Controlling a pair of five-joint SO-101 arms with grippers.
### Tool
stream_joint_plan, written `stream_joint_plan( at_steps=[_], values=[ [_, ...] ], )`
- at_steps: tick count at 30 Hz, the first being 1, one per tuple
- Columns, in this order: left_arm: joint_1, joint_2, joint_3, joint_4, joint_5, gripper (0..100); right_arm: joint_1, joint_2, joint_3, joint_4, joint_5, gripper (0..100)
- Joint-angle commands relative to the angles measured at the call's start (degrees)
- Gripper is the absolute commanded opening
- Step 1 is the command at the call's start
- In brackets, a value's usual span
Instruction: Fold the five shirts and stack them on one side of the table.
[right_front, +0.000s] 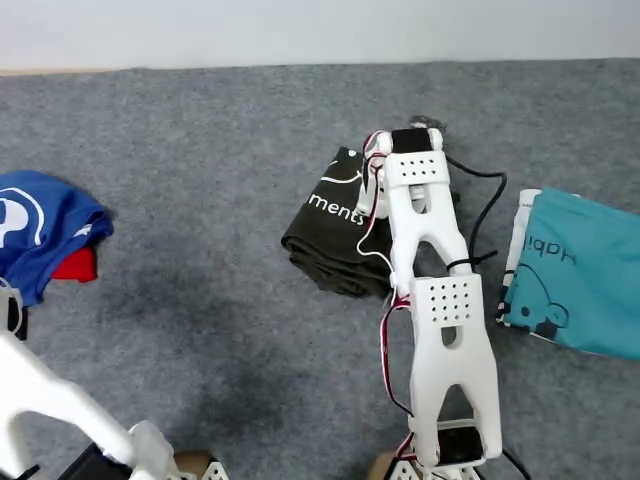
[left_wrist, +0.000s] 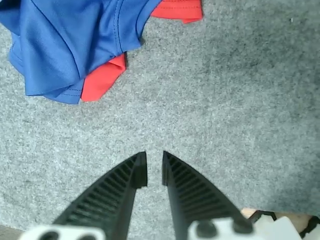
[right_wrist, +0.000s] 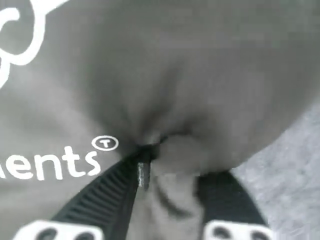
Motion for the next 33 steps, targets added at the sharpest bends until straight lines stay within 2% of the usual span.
stream_joint_plan(
  at_steps=[1,8,16,22,33],
  values=[
    [0.26,-1.32,-0.31,0.00,0.00,6,0.04,1.80,0.79,2.15,6.77,2.7],
    [0.26,-1.58,-0.31,0.00,0.00,6,2.24,-4.79,1.85,2.59,15.56,0.9],
    [0.26,-1.58,-0.48,0.00,0.00,6,5.58,-29.76,17.93,2.59,25.93,0.9],
    [0.35,-1.32,-0.48,0.00,0.00,6,9.89,-44.09,30.33,2.51,31.30,0.9],
    [0.35,-1.32,-0.57,-1.76,-0.09,6,17.71,-56.13,32.09,2.51,36.57,0.9]
  ],
)
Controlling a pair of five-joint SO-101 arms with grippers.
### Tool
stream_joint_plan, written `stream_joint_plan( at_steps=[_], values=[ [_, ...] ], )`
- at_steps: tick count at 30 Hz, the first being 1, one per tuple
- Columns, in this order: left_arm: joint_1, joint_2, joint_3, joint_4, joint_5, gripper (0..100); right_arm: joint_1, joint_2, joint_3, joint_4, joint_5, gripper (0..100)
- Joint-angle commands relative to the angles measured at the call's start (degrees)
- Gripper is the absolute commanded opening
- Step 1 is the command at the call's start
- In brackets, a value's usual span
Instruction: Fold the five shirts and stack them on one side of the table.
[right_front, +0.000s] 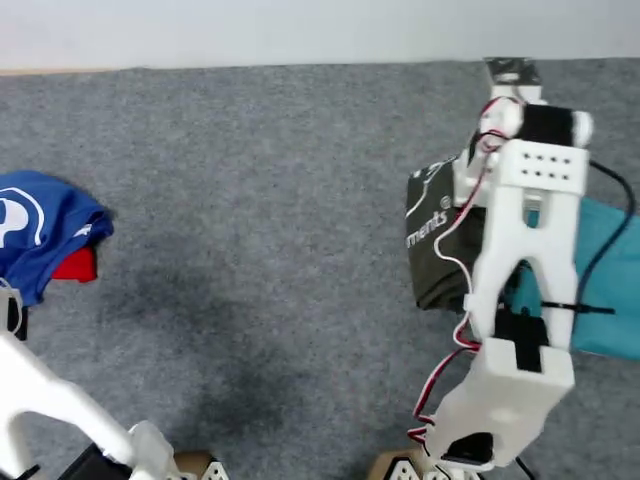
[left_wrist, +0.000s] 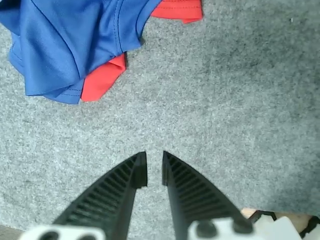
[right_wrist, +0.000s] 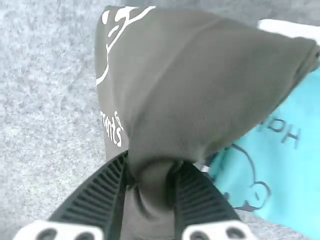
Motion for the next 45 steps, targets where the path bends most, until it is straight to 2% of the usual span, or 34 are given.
stream_joint_plan(
  at_steps=[1,7,16,25,35,45],
  values=[
    [0.35,-1.49,-0.57,-1.85,-0.09,6,1.80,-5.58,-0.44,2.24,1.32,0.9],
    [0.35,-1.58,-0.57,-1.93,-0.09,6,5.58,-8.48,-0.44,2.33,1.41,0.9],
    [0.35,-1.58,-0.57,-1.93,-0.09,6,14.55,-10.24,-0.44,2.33,5.98,0.9],
    [0.35,-1.58,-0.57,-1.93,-0.09,6,21.85,-4.18,-0.18,1.54,11.34,0.9],
    [0.35,-1.58,-0.57,-1.67,-0.09,6,30.02,11.74,-0.26,-10.24,15.82,0.9],
    [0.35,-1.58,-0.57,-1.67,-0.09,6,33.45,15.16,-0.26,-17.10,20.13,0.9]
  ],
)
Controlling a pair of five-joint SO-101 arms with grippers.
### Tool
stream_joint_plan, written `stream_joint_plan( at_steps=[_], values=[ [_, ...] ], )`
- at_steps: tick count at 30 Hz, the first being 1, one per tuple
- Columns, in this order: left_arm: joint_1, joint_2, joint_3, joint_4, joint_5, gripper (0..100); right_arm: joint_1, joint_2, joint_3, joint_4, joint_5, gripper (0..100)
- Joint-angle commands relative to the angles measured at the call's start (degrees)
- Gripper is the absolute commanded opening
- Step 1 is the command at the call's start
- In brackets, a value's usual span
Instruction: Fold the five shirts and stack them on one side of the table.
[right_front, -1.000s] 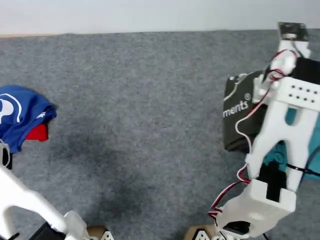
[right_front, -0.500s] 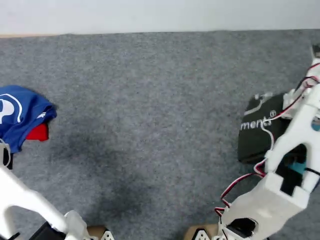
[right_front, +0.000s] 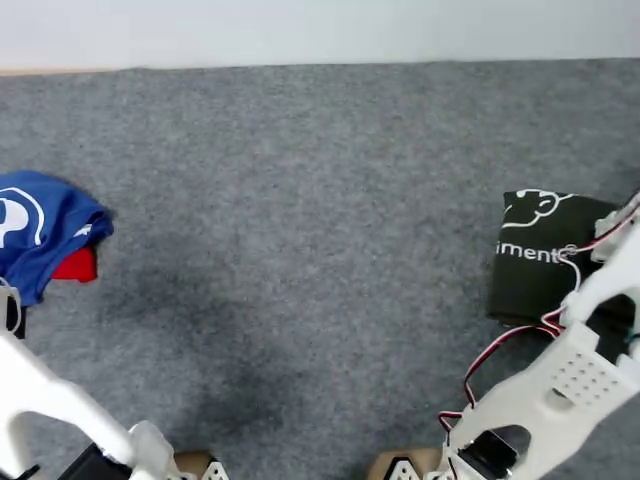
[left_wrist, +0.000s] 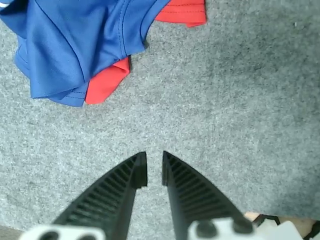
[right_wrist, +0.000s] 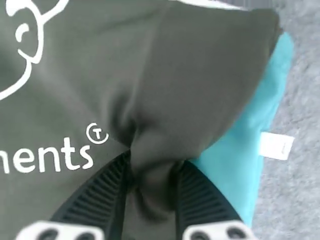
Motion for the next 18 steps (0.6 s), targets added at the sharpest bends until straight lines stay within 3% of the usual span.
stream_joint_plan(
  at_steps=[1,10,18],
  values=[
    [0.35,-1.58,-0.57,-0.79,-0.09,6,2.24,-0.66,-0.79,-1.80,1.85,0.9],
    [0.35,-1.32,-0.57,-0.97,-0.09,6,5.14,-0.40,-0.79,-1.80,2.37,1.5],
    [0.35,-1.32,-0.48,-0.97,-1.67,6,4.79,-4.97,-7.74,4.44,0.09,22.8]
  ],
)
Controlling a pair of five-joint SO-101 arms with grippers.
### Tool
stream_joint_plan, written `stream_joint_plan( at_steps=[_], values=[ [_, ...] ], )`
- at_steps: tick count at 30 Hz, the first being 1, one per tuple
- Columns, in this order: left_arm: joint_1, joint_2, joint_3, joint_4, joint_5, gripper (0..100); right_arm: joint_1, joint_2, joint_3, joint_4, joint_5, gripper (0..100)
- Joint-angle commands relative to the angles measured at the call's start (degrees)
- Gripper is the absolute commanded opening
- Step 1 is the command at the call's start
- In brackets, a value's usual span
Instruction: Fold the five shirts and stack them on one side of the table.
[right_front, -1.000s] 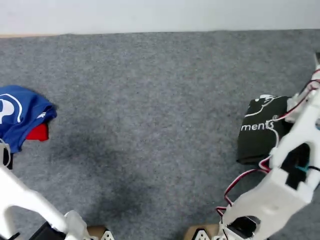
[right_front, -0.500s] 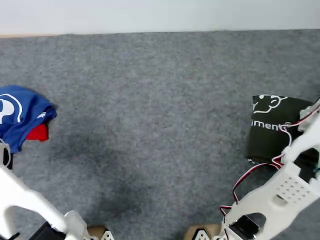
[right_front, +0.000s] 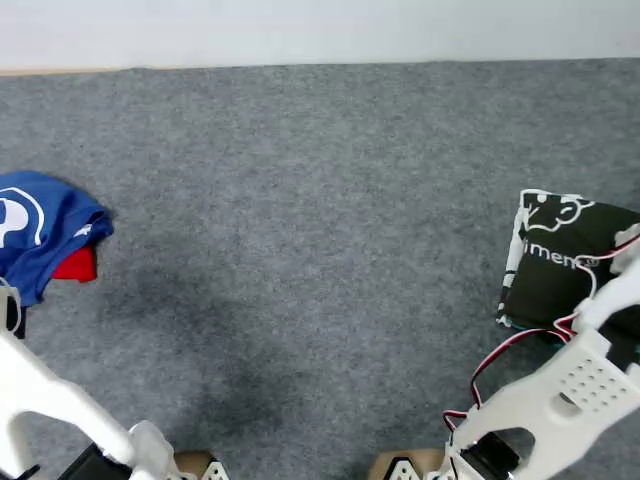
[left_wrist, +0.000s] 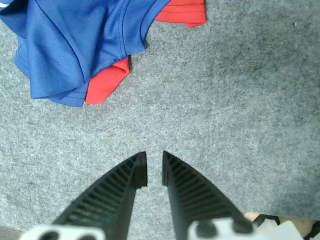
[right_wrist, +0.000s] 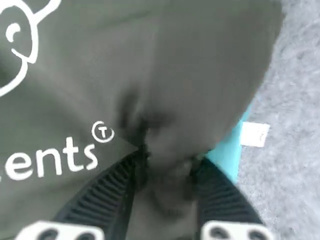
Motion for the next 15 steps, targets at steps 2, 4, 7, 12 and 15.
stream_joint_plan(
  at_steps=[2,4,7,12,15],
  values=[
    [0.35,-1.41,-0.48,-0.97,-1.58,6,0.48,-5.85,-8.79,4.18,-1.76,23.6],
    [0.35,-1.58,-0.48,-0.97,-1.58,6,0.31,-6.73,-11.96,7.78,-1.76,22.7],
    [0.35,-1.58,-0.48,-0.97,-1.67,6,-0.22,-7.08,-15.82,14.81,-1.67,17.8],
    [0.35,-1.41,-0.48,-1.05,-1.67,6,1.63,-8.66,-12.13,15.25,-0.26,11.5],
    [0.35,-1.41,-0.48,-1.05,-1.67,6,1.71,-10.42,-4.22,15.25,-0.26,15.3]
  ],
)
